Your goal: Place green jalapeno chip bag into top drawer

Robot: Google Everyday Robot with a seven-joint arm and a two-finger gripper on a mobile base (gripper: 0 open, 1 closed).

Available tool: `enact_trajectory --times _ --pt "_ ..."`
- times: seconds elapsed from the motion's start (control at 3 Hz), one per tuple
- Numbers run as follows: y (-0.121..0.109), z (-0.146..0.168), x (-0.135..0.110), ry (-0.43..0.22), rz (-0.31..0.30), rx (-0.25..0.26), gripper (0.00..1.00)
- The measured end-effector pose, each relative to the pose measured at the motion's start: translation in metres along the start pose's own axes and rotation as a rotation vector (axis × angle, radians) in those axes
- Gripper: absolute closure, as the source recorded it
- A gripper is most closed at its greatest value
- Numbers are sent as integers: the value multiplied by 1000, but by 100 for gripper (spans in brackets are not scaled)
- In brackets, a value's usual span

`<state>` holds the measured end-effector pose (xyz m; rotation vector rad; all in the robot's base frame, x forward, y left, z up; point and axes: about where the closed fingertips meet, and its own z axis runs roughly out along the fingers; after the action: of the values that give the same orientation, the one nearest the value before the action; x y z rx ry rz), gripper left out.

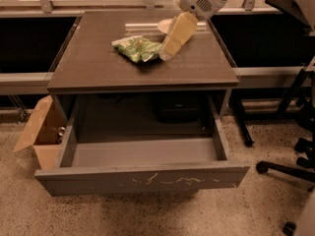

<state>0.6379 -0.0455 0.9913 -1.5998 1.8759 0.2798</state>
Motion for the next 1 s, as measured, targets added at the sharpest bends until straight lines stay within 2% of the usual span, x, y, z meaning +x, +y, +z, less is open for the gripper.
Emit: enact_trajectory --times 0.33,0.67,1.0 --pt "-22 49 -23 -39 38 -12 0" --pt "-32 93 -31 -60 93 -30 0" --pt "-39 126 -27 -63 144 -38 0"
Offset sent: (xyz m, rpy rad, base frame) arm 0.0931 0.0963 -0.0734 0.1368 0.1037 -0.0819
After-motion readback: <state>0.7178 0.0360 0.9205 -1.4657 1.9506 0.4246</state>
